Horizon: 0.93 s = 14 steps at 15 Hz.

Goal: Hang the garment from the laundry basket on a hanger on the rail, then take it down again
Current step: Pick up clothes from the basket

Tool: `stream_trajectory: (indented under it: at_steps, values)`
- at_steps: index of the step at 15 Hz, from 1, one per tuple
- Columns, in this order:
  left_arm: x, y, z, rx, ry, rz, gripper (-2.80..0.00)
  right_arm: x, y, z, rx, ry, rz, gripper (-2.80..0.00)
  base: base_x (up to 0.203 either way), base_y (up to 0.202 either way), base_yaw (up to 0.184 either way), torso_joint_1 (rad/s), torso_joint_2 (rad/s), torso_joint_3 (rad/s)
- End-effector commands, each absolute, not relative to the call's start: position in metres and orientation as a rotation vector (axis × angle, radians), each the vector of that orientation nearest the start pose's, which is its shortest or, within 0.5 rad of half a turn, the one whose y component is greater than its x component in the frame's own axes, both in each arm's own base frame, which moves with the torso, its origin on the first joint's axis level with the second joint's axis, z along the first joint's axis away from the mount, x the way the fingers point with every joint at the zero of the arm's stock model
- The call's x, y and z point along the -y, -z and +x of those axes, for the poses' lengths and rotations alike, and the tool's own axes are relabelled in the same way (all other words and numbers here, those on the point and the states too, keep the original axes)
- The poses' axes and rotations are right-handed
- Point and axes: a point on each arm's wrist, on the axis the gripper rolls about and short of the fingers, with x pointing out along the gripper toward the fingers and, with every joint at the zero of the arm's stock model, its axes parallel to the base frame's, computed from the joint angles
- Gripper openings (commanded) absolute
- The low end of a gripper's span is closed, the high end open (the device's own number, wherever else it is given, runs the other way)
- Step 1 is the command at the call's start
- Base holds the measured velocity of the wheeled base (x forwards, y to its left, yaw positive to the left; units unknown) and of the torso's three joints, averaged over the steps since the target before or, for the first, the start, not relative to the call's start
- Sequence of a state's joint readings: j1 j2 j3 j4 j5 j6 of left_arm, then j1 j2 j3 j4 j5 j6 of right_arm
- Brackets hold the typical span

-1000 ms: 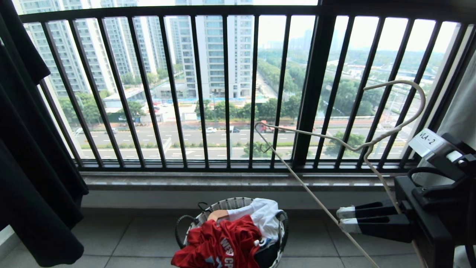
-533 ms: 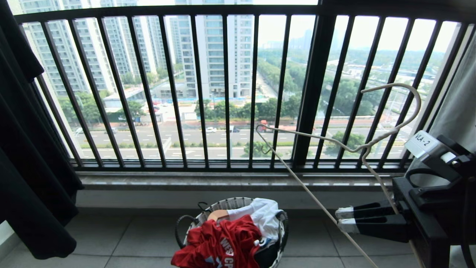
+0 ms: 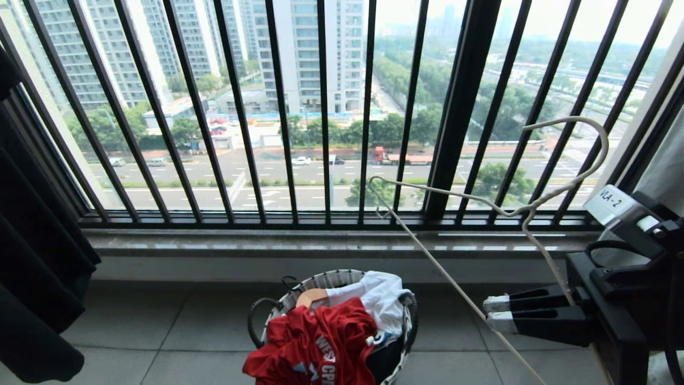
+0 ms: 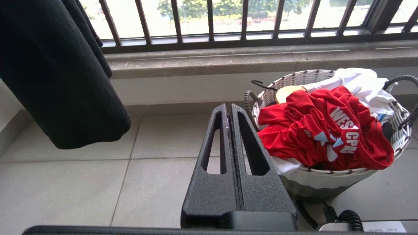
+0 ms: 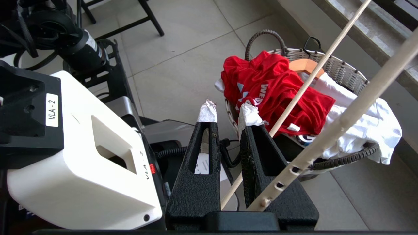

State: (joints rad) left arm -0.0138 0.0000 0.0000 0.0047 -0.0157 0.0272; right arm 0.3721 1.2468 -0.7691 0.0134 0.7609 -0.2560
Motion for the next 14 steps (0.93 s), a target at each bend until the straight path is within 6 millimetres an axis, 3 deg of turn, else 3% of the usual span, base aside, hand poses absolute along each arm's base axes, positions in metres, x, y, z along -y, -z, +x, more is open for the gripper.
stream_trajectory:
  at_steps: [1, 14]
  values:
    - [0.0, -0.075, -0.0228, -0.004, 0.03, 0.028, -2.8, -0.0795, -0.2276, 0.1605, -0.353, -1.17, -0.125, -2.8, 0.0, 0.0, 0.0, 0.006, 0.0, -0.189]
    - [0.0, -0.075, -0.0228, -0.004, 0.029, 0.028, -2.8, -0.0782, -0.2279, 0.1571, -0.345, -1.172, -0.128, -2.8, 0.0, 0.0, 0.0, 0.002, 0.0, -0.196]
